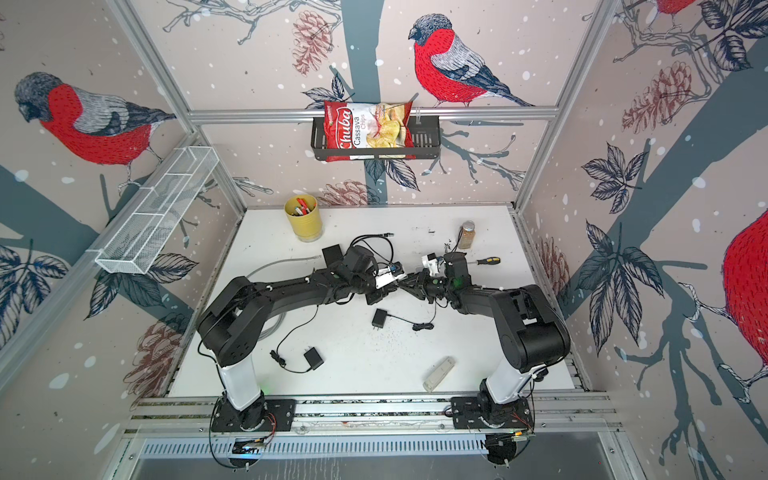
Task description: Insert the plug into the switch port
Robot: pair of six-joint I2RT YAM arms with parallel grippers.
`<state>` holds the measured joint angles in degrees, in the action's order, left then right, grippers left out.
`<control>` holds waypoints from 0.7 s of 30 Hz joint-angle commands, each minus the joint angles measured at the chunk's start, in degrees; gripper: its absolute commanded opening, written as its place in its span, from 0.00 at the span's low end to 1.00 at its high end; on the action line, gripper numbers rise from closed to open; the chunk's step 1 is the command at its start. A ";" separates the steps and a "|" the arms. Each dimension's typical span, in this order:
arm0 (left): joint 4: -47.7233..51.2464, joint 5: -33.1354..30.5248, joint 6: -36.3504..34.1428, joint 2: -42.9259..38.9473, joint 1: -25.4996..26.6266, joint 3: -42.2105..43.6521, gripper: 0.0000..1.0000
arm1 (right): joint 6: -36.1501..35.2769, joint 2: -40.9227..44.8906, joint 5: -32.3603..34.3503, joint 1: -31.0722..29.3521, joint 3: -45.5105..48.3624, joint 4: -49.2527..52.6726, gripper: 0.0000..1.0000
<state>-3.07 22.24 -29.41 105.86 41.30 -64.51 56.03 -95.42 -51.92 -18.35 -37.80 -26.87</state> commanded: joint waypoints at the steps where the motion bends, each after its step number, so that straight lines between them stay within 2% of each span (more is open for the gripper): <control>1: -1.52 1.74 -0.82 0.04 -0.08 0.20 0.05 | 0.73 -0.23 -0.56 0.02 -0.58 -0.98 0.17; 4: -1.48 2.24 -0.90 -0.04 -0.29 0.24 0.04 | -1.53 0.28 -0.02 0.54 -1.12 1.66 0.32; 7: -1.27 3.46 -0.88 -0.35 -0.77 0.24 0.04 | -4.95 1.69 1.77 1.33 -1.38 4.99 0.37; 21: -0.21 6.69 -0.66 -0.13 -1.77 -0.20 0.02 | -5.38 1.01 -0.70 0.05 -0.30 0.63 0.27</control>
<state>-3.22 27.18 -29.89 105.84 39.68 -64.38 51.77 -93.93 -51.48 -18.31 -38.24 -24.18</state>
